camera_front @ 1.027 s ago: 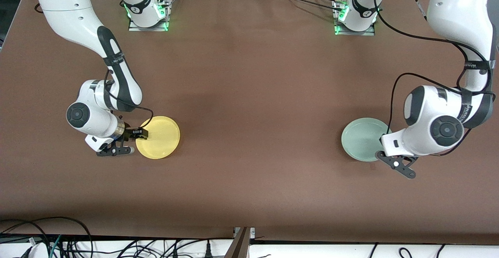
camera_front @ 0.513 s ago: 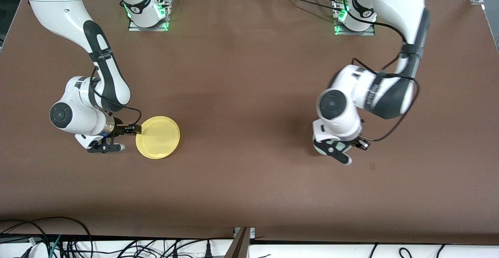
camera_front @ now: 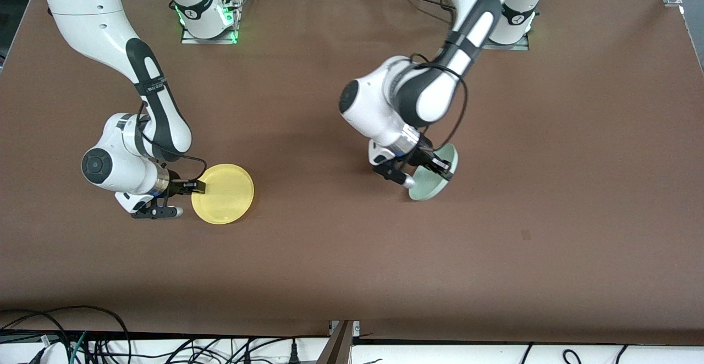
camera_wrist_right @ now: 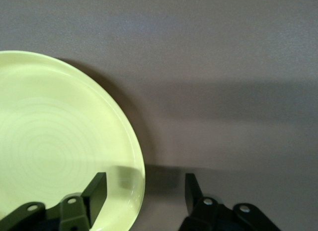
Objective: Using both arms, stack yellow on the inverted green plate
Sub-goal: 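Lift and flip the green plate over with the left gripper, then lower the inverted green plate onto the table center with the left gripper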
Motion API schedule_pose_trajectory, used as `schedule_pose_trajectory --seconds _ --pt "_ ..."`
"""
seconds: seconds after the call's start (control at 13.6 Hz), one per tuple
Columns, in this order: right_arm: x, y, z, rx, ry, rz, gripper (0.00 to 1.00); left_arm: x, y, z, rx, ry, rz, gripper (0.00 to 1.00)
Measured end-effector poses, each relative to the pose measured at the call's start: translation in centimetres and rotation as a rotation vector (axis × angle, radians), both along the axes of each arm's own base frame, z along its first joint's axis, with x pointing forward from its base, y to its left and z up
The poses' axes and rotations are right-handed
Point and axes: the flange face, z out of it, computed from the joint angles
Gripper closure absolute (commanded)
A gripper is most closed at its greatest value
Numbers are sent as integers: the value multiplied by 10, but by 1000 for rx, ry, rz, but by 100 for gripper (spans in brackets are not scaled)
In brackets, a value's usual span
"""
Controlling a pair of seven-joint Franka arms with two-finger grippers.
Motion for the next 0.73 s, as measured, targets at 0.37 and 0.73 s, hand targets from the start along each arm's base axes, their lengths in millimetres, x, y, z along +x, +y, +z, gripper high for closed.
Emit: schedule_pose_trajectory --seconds 0.37,0.73 --pt "0 0 0 1 -1 -1 100 -39 -42 -37 118 -116 -60 100" --pt "11 3 19 14 -28 38 100 -85 -78 -50 172 -261 -46 1"
